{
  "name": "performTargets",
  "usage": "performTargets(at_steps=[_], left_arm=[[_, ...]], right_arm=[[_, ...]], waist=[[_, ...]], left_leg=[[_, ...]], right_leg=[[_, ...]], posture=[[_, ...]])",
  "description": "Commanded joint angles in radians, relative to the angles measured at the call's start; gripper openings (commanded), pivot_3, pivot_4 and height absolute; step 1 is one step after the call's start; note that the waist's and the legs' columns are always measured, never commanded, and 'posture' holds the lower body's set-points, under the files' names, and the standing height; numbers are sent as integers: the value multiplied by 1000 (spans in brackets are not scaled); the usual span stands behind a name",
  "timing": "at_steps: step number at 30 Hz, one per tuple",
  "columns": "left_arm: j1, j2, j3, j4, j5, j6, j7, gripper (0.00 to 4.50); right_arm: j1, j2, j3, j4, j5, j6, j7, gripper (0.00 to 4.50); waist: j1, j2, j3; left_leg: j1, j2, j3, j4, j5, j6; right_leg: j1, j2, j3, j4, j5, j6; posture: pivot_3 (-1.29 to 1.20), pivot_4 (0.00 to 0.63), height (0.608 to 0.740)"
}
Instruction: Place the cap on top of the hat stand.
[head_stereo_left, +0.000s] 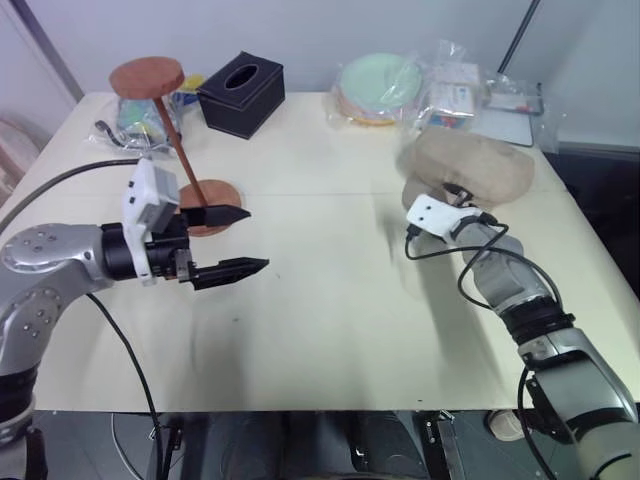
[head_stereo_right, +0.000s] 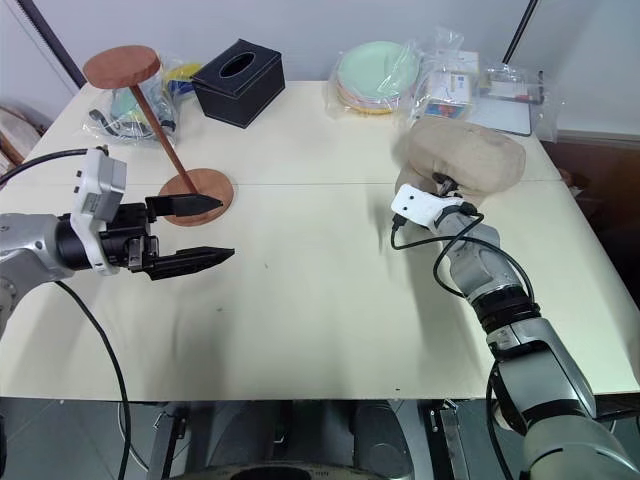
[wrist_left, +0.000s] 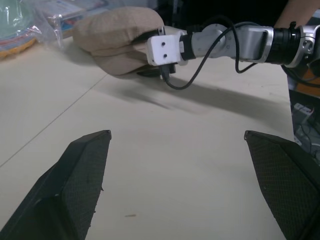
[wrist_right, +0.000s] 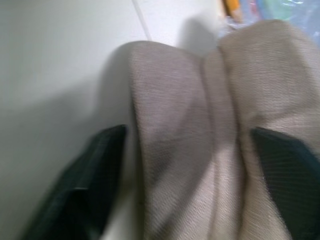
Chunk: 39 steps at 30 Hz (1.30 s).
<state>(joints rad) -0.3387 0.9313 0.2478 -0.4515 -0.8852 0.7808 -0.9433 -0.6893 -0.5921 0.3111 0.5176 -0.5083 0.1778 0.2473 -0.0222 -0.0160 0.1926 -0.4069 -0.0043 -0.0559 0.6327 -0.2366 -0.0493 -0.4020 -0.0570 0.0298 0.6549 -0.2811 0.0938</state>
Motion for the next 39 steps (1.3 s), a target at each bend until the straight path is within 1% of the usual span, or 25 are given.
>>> performTargets(at_steps=[1,2,4,5,7,11,14,16,19,22,25,28,31,35,39], left_arm=[[-6,8,41,-27,-26,5,14,4500],[-6,8,43,-26,-28,7,18,4500],[-3,8,54,-24,-34,11,29,4500],[2,8,63,-24,-37,15,36,4500],[13,9,79,-25,-40,18,49,4500],[55,4,156,-30,-59,29,97,4500],[125,-16,328,-37,-123,65,187,4500],[158,-21,420,-39,-171,87,230,4500],[190,-20,562,-17,-237,112,296,4500],[202,-15,652,12,-281,122,351,4500],[226,-9,718,37,-292,120,384,4500],[261,-6,772,50,-291,112,394,4500],[298,-7,830,66,-288,103,394,4500],[345,-9,920,78,-299,100,403,4500],[408,-22,990,63,-309,99,388,4500]], right_arm=[[-3,2,-3,23,-10,-15,-5,1637],[-2,3,-6,25,-9,-17,-5,1038],[1,0,-13,26,-6,-19,-4,100],[4,-1,-16,25,-8,-17,-4,40],[8,-1,-25,22,-14,-16,-15,40],[3,-16,-35,-35,-22,-47,-21,40],[-33,-54,-64,-232,-16,-103,8,40],[-71,-52,-86,-333,3,-140,13,40],[-173,3,-108,-445,53,-195,20,40],[-287,67,-92,-449,82,-282,19,40],[-449,187,-71,-344,145,-412,12,40],[-593,326,-43,-179,194,-517,24,40],[-690,440,-14,-17,215,-611,38,40],[-752,542,37,163,193,-710,50,40],[-721,586,90,249,178,-778,94,40]], waist=[[0,0,0],[0,0,0],[0,-1,0],[0,-1,-1],[-1,-1,-1],[-1,-1,-1],[-8,0,0],[-21,0,0],[-36,0,1],[-44,0,1],[-45,0,1],[-45,-1,0],[-46,-3,-1],[-45,-5,-1],[-44,-6,-1]], left_leg=[[0,0,0,0,0,0],[0,0,0,0,0,0],[0,0,-1,0,0,0],[0,0,-1,0,0,0],[1,0,-1,0,0,0],[1,0,-2,0,0,0],[0,1,-1,0,0,0],[-1,1,-2,-1,0,0],[-1,1,-2,-1,0,0],[0,2,-2,-1,0,-1],[0,2,-2,-1,1,-1],[0,2,-2,-1,1,-2],[0,2,-3,-1,1,-3],[0,2,-4,-2,2,-3],[0,2,-5,-2,2,-4]], right_leg=[[0,0,0,0,0,0],[0,0,0,0,0,0],[0,0,0,0,0,0],[0,0,0,0,0,0],[1,1,0,0,0,0],[1,0,-1,0,0,0],[0,0,0,0,0,0],[-4,0,1,3,0,0],[-7,0,2,7,0,0],[-7,1,2,8,0,0],[-6,1,1,8,0,0],[-6,1,1,9,0,0],[-6,0,1,8,0,0],[-6,0,0,8,0,-1],[-6,-2,0,8,0,-1]], posture=[[0,150,740],[0,150,740],[0,150,740],[0,150,740],[0,150,740],[0,150,740],[0,150,740],[0,150,740],[0,150,740],[0,150,740],[0,150,740],[0,150,740],[0,150,740],[0,150,740],[0,150,740]])
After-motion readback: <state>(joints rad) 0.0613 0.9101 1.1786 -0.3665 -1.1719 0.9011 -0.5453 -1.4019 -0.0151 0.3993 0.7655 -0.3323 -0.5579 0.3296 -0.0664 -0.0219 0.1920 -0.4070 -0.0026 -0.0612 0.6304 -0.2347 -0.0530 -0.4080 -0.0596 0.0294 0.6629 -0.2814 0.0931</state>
